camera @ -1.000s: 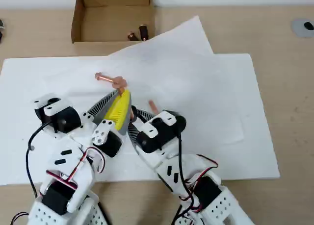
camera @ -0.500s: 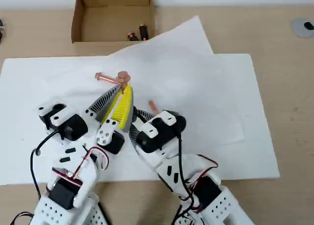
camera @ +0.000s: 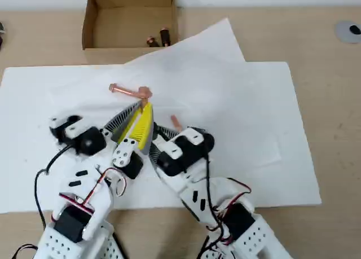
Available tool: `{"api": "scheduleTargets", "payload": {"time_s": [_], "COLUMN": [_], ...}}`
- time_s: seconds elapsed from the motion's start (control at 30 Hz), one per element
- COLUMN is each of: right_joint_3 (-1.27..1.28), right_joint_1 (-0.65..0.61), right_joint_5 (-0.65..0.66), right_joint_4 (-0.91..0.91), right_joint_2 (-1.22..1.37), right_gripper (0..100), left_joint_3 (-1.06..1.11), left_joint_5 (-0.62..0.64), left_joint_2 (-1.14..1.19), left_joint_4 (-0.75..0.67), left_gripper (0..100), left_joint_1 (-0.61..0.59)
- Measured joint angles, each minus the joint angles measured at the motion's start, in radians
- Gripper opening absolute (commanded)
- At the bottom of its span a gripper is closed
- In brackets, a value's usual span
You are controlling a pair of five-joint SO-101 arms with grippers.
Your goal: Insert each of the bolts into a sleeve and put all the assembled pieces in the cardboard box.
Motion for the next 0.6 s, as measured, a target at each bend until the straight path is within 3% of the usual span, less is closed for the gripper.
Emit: {"api": "scheduleTargets", "payload": {"time_s": [0.47, 0.6], "right_joint_3": [0.0, 0.0], "right_joint_1": [-0.002, -0.002], "right_joint_5": [0.002, 0.002], "right_joint_4": [0.0, 0.0], "right_joint_2": [0.0, 0.0], "right_gripper": [1.0, 1.0], "left_joint_3": [-0.328, -0.388], "left_joint_5": [0.029, 0.029], "left_joint_2": [0.0, 0.0], "left_joint_4": [0.466, 0.496], "left_gripper": [1, 1], "left_joint_1": [0.052, 0.057]}}
